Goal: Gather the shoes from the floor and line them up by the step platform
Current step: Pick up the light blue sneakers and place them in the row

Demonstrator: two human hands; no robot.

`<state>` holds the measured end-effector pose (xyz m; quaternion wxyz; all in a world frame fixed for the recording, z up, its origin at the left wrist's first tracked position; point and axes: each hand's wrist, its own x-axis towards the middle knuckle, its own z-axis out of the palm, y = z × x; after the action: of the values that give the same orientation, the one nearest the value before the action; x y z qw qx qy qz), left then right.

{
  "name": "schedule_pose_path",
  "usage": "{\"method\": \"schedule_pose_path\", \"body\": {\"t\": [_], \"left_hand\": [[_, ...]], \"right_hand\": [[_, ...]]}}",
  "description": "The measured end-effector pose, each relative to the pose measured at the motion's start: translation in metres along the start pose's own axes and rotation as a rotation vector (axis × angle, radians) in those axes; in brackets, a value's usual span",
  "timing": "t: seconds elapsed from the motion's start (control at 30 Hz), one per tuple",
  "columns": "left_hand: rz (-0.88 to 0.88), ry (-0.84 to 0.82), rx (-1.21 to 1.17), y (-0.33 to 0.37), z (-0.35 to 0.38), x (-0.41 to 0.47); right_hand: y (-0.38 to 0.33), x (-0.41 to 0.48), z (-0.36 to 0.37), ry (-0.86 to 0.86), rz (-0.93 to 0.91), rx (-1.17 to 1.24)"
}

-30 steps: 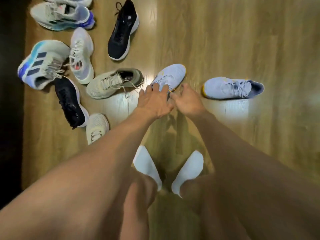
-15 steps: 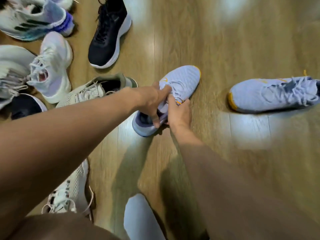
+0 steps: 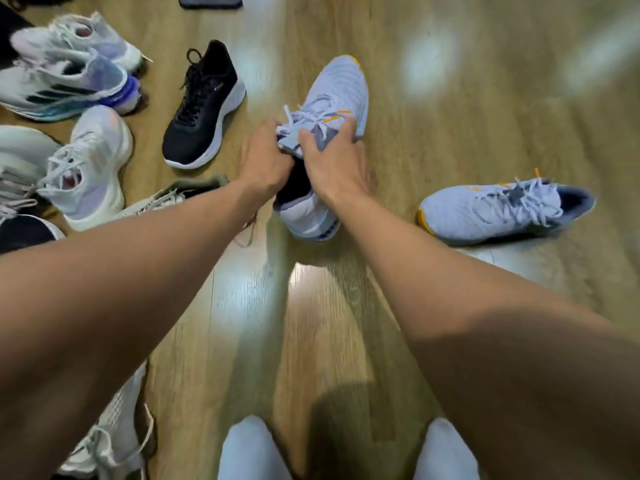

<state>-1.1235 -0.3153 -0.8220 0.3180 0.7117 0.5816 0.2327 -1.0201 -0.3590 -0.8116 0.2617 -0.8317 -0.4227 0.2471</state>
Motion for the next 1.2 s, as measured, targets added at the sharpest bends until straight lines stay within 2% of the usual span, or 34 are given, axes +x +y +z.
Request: {"method": "schedule_pose_path", "body": {"t": [0.13, 0.27, 0.33, 0.43, 0.5, 0.7, 0.8, 0.93, 1.0, 1.03, 1.1, 1.17, 1.2], "left_hand": [[-0.114, 0.108, -0.044, 0.019, 0.012, 0.008], [-0.163, 0.086, 0.0, 0.028, 0.032, 0.001], [-0.093, 0.062, 0.065, 0.032, 0.041, -0.004], [0.104, 0.003, 0.17, 0.042, 0.058, -0.009], [0.186, -0.036, 0.218, 0.053, 0.074, -0.011], [0.165, -0.056, 0.201, 0.073, 0.109, -0.007], [0.158, -0.051, 0.198, 0.078, 0.12, -0.006], [0.142, -0.074, 0.205, 0.083, 0.132, -0.008], [0.14, -0.093, 0.22, 0.085, 0.136, -0.008], [0.138, -0.102, 0.222, 0.086, 0.136, -0.009], [0.134, -0.125, 0.22, 0.086, 0.136, -0.012], [0.128, -0.143, 0.222, 0.084, 0.134, -0.014], [0.123, -0.147, 0.223, 0.082, 0.132, -0.015]], "right_hand": [[-0.003, 0.023, -0.031, -0.059, -0.098, -0.102], [0.023, 0.025, -0.052, -0.193, -0.15, -0.146], [0.043, 0.023, -0.06, -0.236, -0.131, -0.105], [0.076, 0.022, -0.073, -0.296, -0.076, 0.062], [0.094, 0.023, -0.083, -0.279, -0.022, 0.135], [0.125, 0.031, -0.116, -0.293, -0.043, 0.088], [0.154, 0.043, -0.145, -0.191, -0.144, -0.175], [0.209, 0.05, -0.182, 0.071, -0.019, -0.598], [0.231, 0.049, -0.197, 0.153, 0.02, -0.641], [0.239, 0.048, -0.203, 0.125, 0.071, -0.581], [0.253, 0.043, -0.21, -0.049, 0.202, -0.401], [0.262, 0.037, -0.206, -0.207, 0.258, -0.433], [0.265, 0.037, -0.202, -0.218, 0.248, -0.498]]}}
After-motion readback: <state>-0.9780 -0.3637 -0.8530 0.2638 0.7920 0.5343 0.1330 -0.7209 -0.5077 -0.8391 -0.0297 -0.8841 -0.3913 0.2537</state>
